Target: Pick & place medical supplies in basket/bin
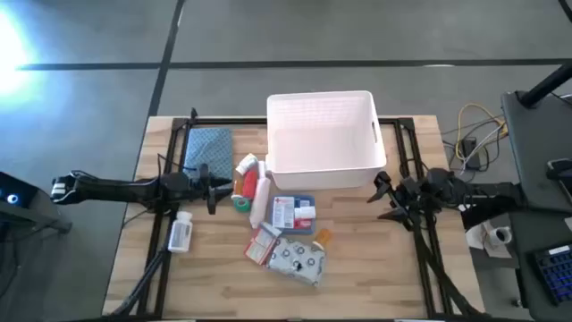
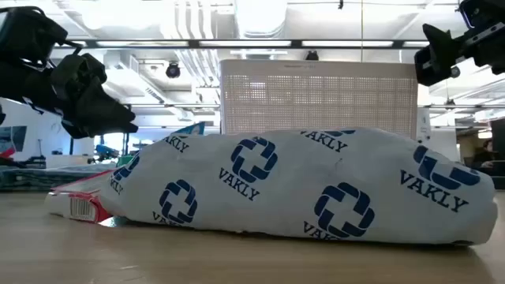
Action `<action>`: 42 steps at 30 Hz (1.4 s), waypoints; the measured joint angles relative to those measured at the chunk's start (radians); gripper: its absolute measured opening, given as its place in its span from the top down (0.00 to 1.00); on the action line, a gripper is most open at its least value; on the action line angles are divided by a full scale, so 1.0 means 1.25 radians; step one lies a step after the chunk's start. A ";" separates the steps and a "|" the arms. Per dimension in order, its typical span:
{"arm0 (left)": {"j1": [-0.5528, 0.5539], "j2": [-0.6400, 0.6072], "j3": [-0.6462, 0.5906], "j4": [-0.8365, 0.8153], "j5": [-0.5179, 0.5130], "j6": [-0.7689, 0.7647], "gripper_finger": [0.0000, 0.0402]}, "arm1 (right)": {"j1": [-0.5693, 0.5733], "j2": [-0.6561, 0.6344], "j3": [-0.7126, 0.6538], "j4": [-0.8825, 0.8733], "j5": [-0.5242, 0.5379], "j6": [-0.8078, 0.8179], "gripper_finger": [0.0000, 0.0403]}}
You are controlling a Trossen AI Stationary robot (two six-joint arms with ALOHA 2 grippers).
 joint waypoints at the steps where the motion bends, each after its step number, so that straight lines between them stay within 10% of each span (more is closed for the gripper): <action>1: 0.000 0.000 0.000 0.000 0.000 0.000 0.57 | 0.000 0.000 0.000 0.000 0.000 0.000 0.38; 42: 0.000 0.000 0.000 0.000 0.000 0.000 0.57 | 0.000 -0.001 0.000 0.000 -0.002 0.000 0.38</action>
